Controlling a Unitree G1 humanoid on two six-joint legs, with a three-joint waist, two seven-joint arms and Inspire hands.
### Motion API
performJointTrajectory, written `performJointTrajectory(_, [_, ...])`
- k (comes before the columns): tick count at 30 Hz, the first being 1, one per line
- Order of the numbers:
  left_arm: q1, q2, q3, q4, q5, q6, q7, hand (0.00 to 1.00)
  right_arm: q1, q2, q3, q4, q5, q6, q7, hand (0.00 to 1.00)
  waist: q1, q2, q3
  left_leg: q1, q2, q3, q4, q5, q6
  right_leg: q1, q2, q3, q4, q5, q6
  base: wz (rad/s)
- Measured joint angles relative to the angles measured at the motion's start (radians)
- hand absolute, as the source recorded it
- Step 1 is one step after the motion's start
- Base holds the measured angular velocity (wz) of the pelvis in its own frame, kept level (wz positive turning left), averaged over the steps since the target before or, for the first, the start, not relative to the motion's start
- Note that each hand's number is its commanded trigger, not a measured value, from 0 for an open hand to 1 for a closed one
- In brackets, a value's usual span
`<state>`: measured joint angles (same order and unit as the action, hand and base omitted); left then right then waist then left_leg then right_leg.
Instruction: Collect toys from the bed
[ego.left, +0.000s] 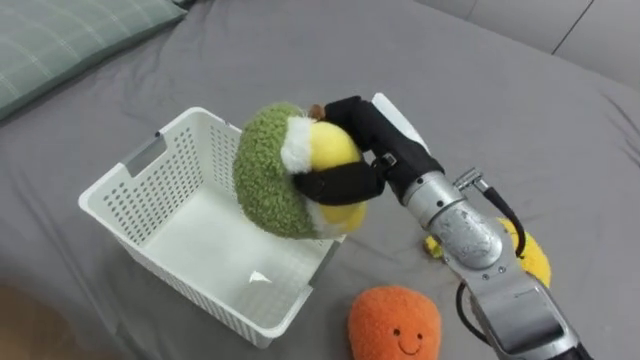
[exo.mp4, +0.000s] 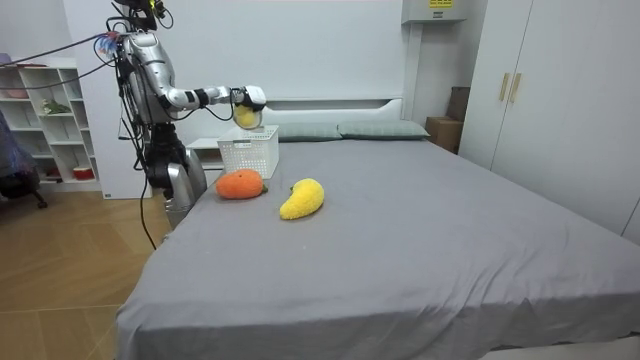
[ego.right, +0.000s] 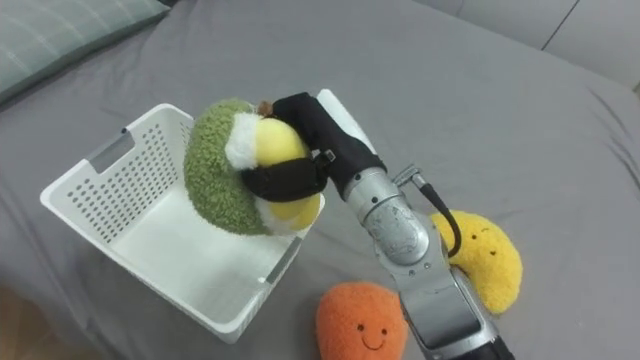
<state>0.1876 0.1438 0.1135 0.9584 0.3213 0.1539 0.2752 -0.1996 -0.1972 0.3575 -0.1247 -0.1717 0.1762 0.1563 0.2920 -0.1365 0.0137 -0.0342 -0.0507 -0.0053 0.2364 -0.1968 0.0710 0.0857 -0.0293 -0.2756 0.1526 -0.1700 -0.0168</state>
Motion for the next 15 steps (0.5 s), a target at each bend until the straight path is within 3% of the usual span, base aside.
performJointTrajectory(4, [-0.005,-0.001,0.000,-0.002,0.000,0.000,0.000,0.00,0.000,0.000,0.021,0.003,-0.002,0.000,0.021,0.96,0.014,0.000,0.0000,-0.006,-0.001,-0.002,0.001,0.000,0.000,-0.004,0.000,-0.001,-0.001,0.000,0.000,0.00])
performJointTrajectory(5, [-0.005,-0.001,0.000,-0.002,0.000,0.000,0.000,0.00,0.000,0.000,0.023,0.003,-0.002,0.000,0.023,0.58,0.015,0.000,0.0000,-0.006,-0.001,-0.002,0.001,0.000,0.000,-0.004,0.000,-0.001,-0.001,0.000,0.000,0.00])
performJointTrajectory(6, [-0.005,-0.001,0.000,-0.001,0.000,0.000,0.000,0.00,0.000,0.001,0.024,0.005,-0.002,0.000,0.026,0.52,0.016,0.000,0.0001,-0.006,-0.001,-0.004,0.001,0.000,0.000,-0.004,0.001,-0.002,-0.001,0.000,0.000,0.00])
performJointTrajectory(7, [-0.005,-0.001,0.000,0.001,0.000,0.000,0.000,0.00,0.000,0.002,0.024,0.011,-0.002,0.000,0.030,0.00,0.018,0.000,0.0001,-0.006,-0.001,-0.004,0.001,0.000,0.000,-0.003,0.001,-0.002,-0.002,0.000,0.000,0.00])
performJointTrajectory(15, [-0.020,-0.001,0.000,0.005,-0.004,0.000,-0.001,0.00,-0.016,0.008,0.058,0.107,-0.029,0.001,0.027,0.00,0.017,0.002,0.0016,-0.012,-0.007,-0.021,0.001,0.003,0.001,-0.003,0.001,-0.018,-0.002,0.000,0.000,0.04])
